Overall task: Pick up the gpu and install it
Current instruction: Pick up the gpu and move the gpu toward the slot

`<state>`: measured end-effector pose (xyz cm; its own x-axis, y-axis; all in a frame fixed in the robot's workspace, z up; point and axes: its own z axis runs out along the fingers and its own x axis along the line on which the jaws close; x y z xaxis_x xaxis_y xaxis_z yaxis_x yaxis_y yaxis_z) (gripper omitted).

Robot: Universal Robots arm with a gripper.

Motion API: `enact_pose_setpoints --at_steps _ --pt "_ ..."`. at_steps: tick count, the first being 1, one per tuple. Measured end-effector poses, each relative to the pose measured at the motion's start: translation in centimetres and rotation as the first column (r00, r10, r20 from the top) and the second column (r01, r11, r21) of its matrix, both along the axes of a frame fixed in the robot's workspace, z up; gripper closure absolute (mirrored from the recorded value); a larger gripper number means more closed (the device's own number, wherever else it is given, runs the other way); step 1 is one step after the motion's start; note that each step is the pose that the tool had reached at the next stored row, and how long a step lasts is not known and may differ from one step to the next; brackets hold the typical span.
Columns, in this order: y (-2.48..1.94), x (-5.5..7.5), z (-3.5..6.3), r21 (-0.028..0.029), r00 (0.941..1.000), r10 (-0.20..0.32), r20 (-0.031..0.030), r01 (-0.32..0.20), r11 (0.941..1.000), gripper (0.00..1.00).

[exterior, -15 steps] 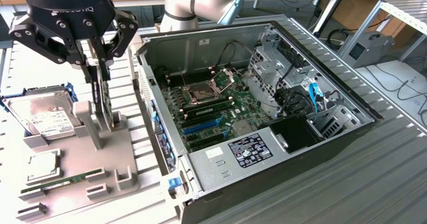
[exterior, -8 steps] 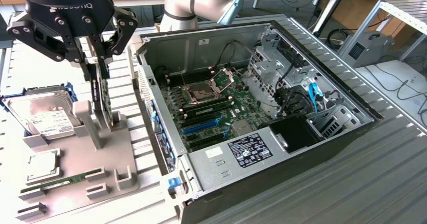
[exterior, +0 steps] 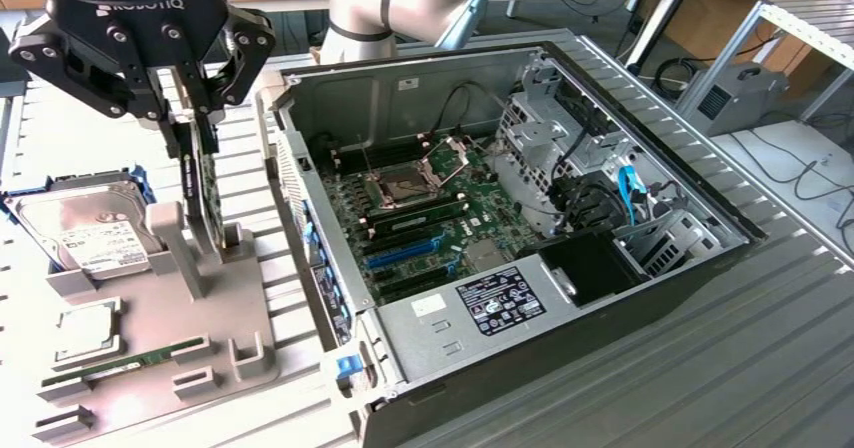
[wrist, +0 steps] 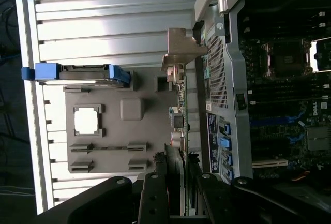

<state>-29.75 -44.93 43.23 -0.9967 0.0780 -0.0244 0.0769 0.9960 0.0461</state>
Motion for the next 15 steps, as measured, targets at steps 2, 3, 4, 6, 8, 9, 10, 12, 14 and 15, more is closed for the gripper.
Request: enact_pose_setpoints --at_steps 2,3,4,6,8,9,10,12,14,15 --pt "0.0 0.0 0.0 -0.0001 1.0 0.0 -0.0001 0.0 1.0 0.73" --pt "0.0 0.0 0.0 -0.0001 1.0 0.0 0.0 0.0 1.0 0.73" --pt "0.0 0.01 0.0 0.0 1.0 0.0 0.0 0.0 1.0 0.73" --pt "0.0 0.1 0.0 -0.0002 1.0 0.0 -0.0001 0.0 1.0 0.73" --pt "0.0 0.22 0.0 -0.0006 1.0 0.0 -0.0001 0.0 1.0 0.73" --pt "0.0 0.26 0.0 -0.0008 1.0 0.0 0.0 0.0 1.0 0.73" --pt "0.0 0.35 0.0 -0.0013 1.0 0.0 -0.0001 0.0 1.0 0.73" --pt "0.0 0.5 0.0 -0.0016 1.0 0.0 -0.0001 0.0 1.0 0.73" --pt "0.0 0.72 0.0 -0.0017 1.0 0.0 -0.0001 0.0 1.0 0.73" --pt "0.0 0.79 0.0 -0.0018 1.0 0.0 0.0 0.0 1.0 0.73"
